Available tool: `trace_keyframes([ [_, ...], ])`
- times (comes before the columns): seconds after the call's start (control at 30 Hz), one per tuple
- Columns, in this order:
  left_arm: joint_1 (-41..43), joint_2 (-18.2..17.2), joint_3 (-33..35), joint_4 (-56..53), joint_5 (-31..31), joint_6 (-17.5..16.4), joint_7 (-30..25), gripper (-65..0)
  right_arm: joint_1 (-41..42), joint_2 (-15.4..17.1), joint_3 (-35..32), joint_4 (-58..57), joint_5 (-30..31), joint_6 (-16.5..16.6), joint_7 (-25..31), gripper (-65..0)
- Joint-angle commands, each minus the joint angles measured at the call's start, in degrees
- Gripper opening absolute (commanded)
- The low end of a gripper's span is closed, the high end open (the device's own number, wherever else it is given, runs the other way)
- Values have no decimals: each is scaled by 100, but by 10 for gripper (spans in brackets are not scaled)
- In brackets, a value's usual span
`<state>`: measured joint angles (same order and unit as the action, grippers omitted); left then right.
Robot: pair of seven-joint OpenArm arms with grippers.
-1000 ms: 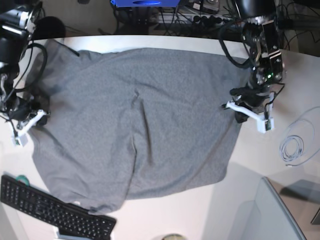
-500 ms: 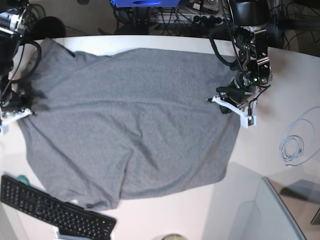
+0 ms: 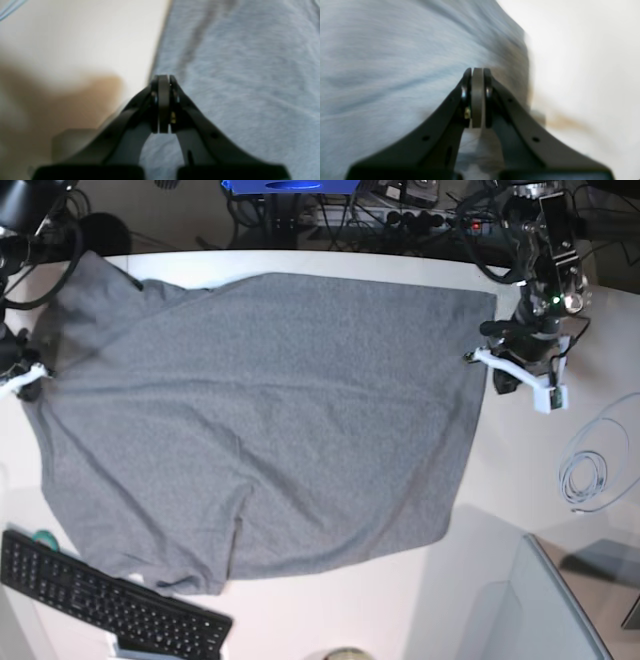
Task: Layout the t-shirt on the table in an organized manner, then fold the t-shirt properly
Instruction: 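Regrasp the shirt edge with both grippers and smooth it flat, then lift the shirt edge with both grippers and shake it out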
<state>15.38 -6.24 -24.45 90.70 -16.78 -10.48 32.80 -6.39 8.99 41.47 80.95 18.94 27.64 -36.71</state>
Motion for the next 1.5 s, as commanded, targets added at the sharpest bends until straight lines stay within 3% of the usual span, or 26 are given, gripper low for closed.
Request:
trace_keyframes([
  [0.0,102,-66,-206,113,-32,-20,-93,-650,-104,19,305,270,1,89,-140,-629],
  [0.07,269,-57,-531,95,-32,-354,-93,-650,-156,-192,763,499,1,309,-615,-567],
  [0.17,515,-40,-918,95,-32,-917,-93,-624,-165,-341,1202,507,-8,713,-1309,-381],
  [0.27,717,13,-1138,87,-32,-1392,-93,-357,-218,-403,1589,446,-17,1188,-1582,-195],
  [0.37,796,180,-1305,43,-32,-1726,-93,-156,-288,-429,1730,367,-17,1236,-1582,-171],
  [0.43,779,242,-1375,-142,-32,-1963,-93,-115,-315,-438,1730,358,-35,1236,-1582,-171],
  [0.53,761,259,-1375,-520,-32,-2183,-93,-127,-358,-464,1730,358,-35,1236,-1582,-171],
  [0.87,357,382,-1366,-1461,-32,-2200,-93,-140,-455,-464,1730,358,-35,1236,-1582,-171],
  [0.97,322,409,-1261,-1513,-32,-2200,-93,-227,-534,-473,1730,358,-17,1236,-1582,-171],
  [1.27,330,409,-997,-1513,-32,-2200,-93,-637,-332,-368,1721,-565,-17,1236,-1406,-171],
  [1.47,348,400,-1006,-1505,-32,-2200,-93,-650,-332,-376,1431,-811,-35,1236,-1424,-182],
])
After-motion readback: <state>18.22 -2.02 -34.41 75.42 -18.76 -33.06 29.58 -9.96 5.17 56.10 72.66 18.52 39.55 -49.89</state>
